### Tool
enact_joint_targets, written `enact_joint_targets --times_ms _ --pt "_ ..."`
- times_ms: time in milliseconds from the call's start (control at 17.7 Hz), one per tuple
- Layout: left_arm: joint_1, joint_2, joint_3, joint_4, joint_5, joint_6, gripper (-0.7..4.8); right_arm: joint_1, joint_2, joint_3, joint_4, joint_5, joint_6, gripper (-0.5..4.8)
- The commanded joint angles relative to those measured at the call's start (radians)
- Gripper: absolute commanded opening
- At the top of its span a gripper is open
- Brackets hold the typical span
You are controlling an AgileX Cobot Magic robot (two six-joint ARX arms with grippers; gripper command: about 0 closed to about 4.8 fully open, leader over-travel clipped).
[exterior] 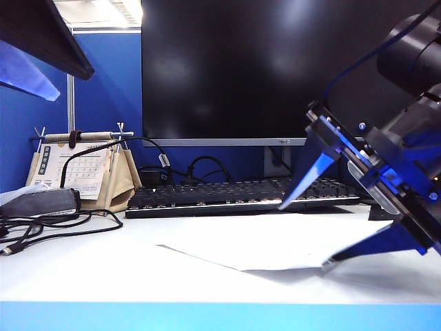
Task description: Put a wrinkled paper upside down.
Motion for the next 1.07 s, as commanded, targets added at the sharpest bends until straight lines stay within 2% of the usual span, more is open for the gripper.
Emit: enact_joint_targets --times_ms 56,282,339,451,564,846,959,1072 --pt "0.0 0.0 0.006 0.006 0.004 0.0 4.08 0.002 -0.023 0.002 0.004 -0.074 -0.01 3.55" --pt "0.0 0.0 0.006 0.012 0.003 0.0 4.08 0.002 -0.077 0.002 -0.034 -0.038 -0.018 3.55" --pt "0.0 0.0 0.006 0.018 0.003 0.0 4.08 0.002 -0.068 0.002 -0.034 0.053 -0.018 3.33" --pt "0.0 0.0 0.006 0.018 0.003 0.0 4.08 0.002 -0.033 0.002 0.034 0.072 -0.016 2.55" --pt "0.0 0.0 0.007 0.005 0.004 0.0 4.08 0.002 0.071 0.002 0.087 0.065 0.008 2.55" --pt "0.0 0.0 0.007 -0.026 0.004 -0.004 4.09 0.002 0.12 0.002 0.116 0.07 0.0 2.5" --pt "0.0 0.0 0.007 -0.024 0.004 -0.004 4.09 0.002 0.12 0.002 0.151 0.069 0.0 2.08" --pt "0.0 0.0 0.007 -0.018 0.004 -0.003 4.09 0.002 0.12 0.002 0.183 0.07 0.0 1.21"
